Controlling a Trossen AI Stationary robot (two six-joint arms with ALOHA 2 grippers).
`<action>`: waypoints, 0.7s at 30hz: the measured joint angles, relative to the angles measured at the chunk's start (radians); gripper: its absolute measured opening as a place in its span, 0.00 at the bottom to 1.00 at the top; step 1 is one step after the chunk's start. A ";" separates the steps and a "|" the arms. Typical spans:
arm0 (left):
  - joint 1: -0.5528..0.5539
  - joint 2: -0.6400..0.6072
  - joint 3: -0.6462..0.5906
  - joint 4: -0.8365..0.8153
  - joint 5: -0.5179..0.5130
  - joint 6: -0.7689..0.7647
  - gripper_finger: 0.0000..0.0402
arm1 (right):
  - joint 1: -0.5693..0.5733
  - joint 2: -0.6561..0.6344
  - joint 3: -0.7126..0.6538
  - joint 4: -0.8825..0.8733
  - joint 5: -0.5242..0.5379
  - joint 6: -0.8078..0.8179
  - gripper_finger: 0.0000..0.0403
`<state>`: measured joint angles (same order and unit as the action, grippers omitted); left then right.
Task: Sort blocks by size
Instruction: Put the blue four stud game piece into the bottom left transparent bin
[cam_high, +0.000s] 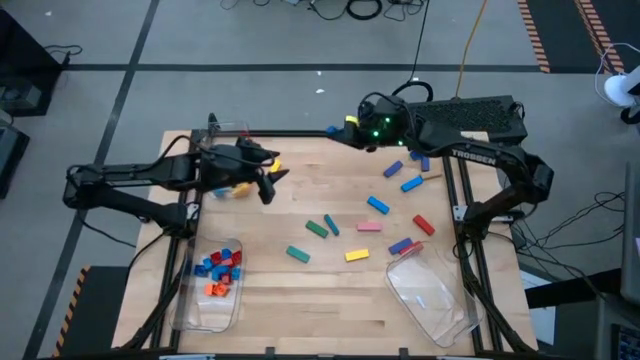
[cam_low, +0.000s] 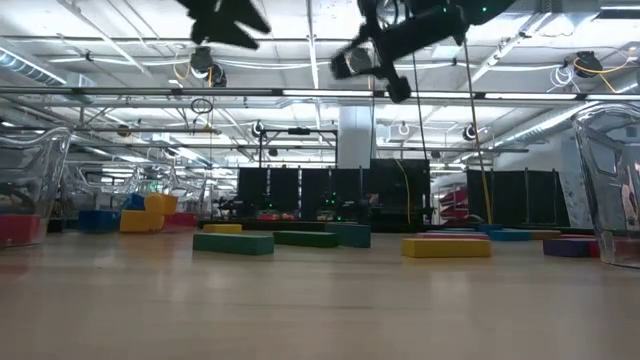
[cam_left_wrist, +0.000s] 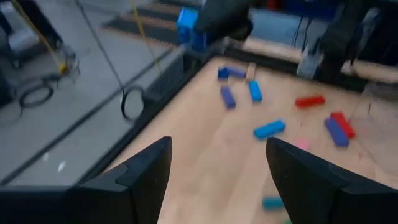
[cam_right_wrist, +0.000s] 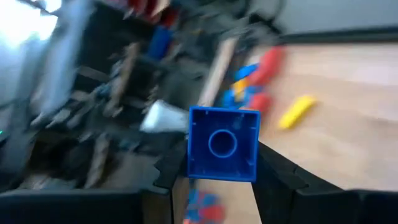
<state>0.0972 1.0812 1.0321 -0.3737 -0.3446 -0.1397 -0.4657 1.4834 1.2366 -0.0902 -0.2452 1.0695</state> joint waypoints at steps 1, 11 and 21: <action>0.000 0.009 0.000 0.033 0.000 0.019 0.65 | 0.014 -0.001 0.000 0.028 -0.028 -0.002 0.31; -0.001 0.081 0.000 0.287 -0.001 0.208 0.65 | 0.129 -0.001 0.000 0.220 -0.153 -0.009 0.31; -0.023 0.135 0.000 0.446 0.109 0.376 0.65 | 0.179 -0.001 0.000 0.262 -0.150 -0.008 0.31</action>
<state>0.0745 1.2160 1.0325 0.0722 -0.2353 0.2358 -0.2869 1.4826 1.2366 0.1721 -0.3949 1.0611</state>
